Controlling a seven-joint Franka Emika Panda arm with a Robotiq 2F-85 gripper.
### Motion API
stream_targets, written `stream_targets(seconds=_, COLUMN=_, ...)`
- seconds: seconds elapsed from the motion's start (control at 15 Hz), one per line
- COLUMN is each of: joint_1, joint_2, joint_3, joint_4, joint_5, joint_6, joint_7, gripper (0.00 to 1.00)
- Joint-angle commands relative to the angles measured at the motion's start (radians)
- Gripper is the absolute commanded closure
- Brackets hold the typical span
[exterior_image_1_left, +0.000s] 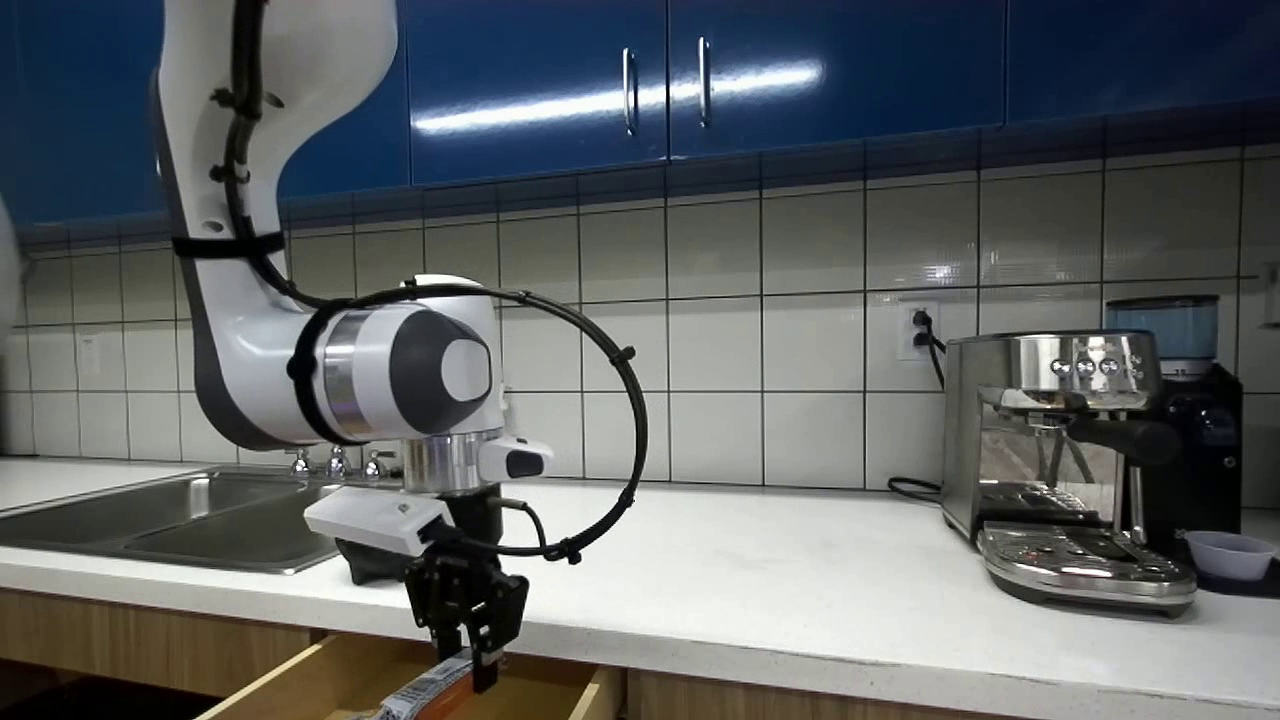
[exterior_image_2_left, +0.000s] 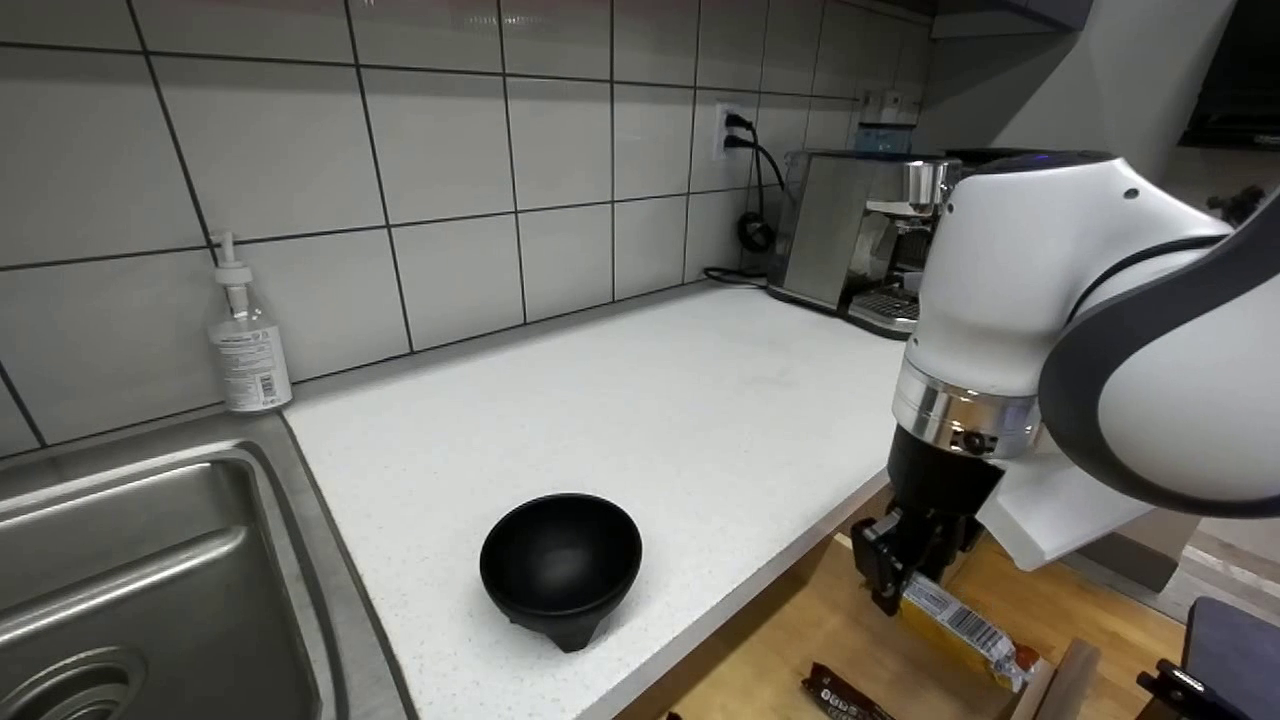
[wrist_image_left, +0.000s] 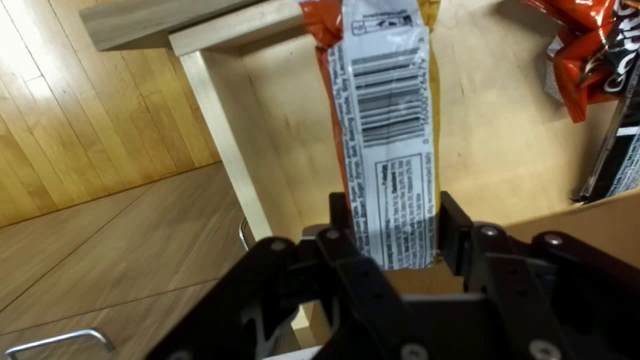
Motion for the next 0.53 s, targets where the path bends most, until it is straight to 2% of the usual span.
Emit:
stream_targets(seconds=0.0, joint_1=0.000, joint_2=0.031, joint_3=0.025, joint_4=-0.004, joint_5=0.061, joint_6=0.066, joint_7=-0.020, gripper=0.81)
stream_targets(seconds=0.47, joint_1=0.007, joint_2=0.131, joint_3=0.040, joint_4=0.003, joint_5=0.147, joint_6=0.166, joint_7=-0.051, gripper=0.81)
